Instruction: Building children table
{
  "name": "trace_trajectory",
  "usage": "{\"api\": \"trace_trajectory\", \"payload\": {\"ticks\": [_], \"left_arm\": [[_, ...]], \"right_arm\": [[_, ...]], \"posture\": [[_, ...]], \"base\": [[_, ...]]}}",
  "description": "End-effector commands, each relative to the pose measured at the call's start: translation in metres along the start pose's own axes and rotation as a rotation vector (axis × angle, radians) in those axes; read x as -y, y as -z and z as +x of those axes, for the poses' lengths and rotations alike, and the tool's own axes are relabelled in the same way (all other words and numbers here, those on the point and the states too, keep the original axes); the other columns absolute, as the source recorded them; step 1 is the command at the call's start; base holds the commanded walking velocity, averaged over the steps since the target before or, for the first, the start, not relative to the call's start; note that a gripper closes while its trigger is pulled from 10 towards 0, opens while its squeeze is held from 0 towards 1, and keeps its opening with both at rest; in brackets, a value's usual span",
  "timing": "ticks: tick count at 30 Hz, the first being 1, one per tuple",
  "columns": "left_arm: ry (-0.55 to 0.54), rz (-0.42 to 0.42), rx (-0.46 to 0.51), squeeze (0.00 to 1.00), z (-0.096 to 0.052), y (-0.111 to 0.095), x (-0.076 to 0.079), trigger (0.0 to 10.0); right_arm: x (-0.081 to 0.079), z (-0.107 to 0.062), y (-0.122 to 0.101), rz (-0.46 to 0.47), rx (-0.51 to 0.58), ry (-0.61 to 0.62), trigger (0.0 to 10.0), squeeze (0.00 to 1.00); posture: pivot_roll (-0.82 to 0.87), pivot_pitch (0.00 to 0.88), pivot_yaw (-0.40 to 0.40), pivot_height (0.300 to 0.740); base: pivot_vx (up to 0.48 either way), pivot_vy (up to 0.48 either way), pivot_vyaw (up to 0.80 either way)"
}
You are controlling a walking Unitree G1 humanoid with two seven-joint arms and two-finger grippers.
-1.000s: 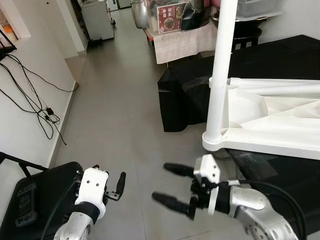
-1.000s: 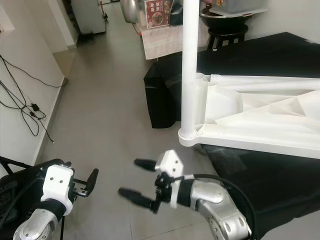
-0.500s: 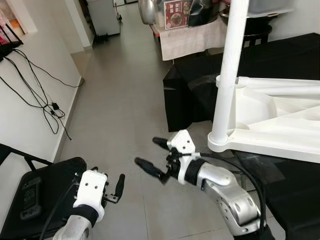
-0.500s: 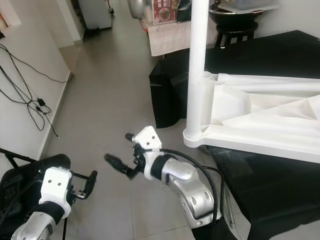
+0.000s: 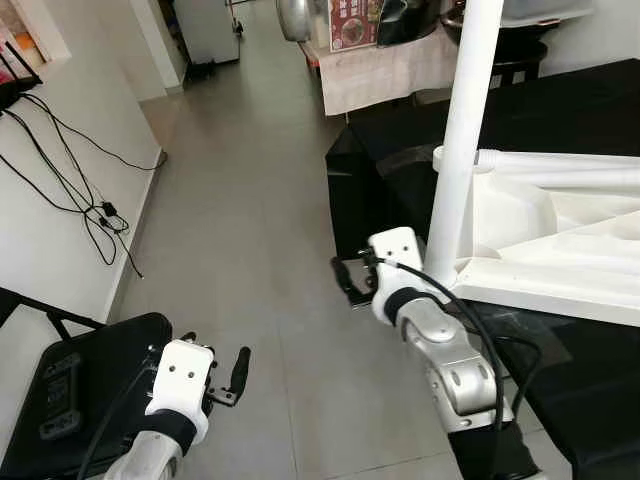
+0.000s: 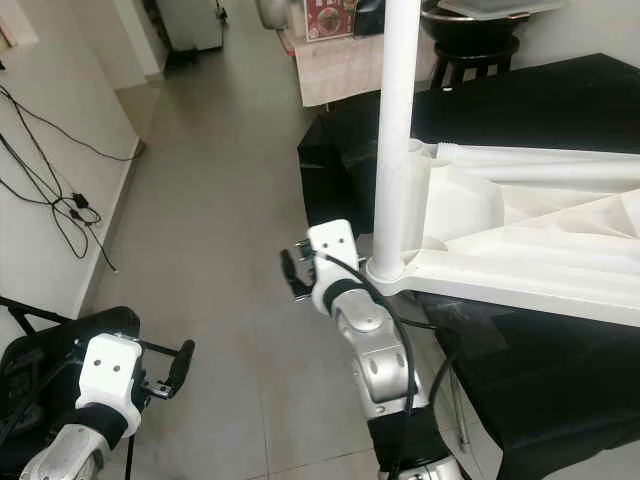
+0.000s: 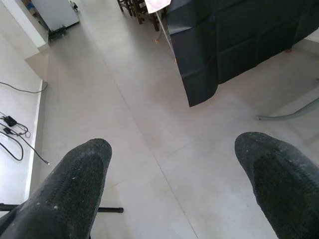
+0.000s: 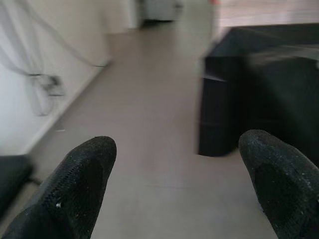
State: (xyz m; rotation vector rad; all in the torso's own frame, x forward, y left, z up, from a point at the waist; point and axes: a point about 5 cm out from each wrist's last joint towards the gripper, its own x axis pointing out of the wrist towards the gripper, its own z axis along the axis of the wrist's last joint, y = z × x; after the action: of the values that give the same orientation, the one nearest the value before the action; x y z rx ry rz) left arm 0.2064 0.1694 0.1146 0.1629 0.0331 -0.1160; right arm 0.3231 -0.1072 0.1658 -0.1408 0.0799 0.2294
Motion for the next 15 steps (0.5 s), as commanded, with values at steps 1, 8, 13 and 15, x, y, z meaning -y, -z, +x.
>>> {"api": "trace_trajectory", "payload": {"ticks": [1, 8, 13, 15], "left_arm": [[0.0, 0.002, -0.021, 0.0, -0.003, 0.002, -0.001, 10.0], [0.005, -0.001, -0.023, 0.0, -0.003, 0.002, -0.001, 10.0], [0.006, -0.003, -0.023, 0.0, -0.003, 0.002, -0.001, 10.0], [0.007, -0.005, -0.024, 0.0, -0.003, 0.002, 0.0, 10.0]], "right_arm": [[0.012, 0.001, 0.0, -0.004, -0.02, 0.087, 10.0, 0.0], [0.051, -0.004, 0.005, -0.002, -0.049, 0.264, 10.0, 0.0], [0.068, -0.007, 0.005, -0.012, -0.055, 0.334, 10.0, 0.0], [0.086, -0.013, 0.005, -0.026, -0.066, 0.397, 10.0, 0.0]], "posture": [[-0.01, 0.103, 0.129, 0.74], [-0.02, 0.103, 0.132, 0.74], [-0.03, 0.102, 0.128, 0.74], [-0.03, 0.101, 0.128, 0.74]], "base": [[0.0, 0.0, 0.0], [0.0, 0.0, 0.0], [0.0, 0.0, 0.0], [0.0, 0.0, 0.0]]}}
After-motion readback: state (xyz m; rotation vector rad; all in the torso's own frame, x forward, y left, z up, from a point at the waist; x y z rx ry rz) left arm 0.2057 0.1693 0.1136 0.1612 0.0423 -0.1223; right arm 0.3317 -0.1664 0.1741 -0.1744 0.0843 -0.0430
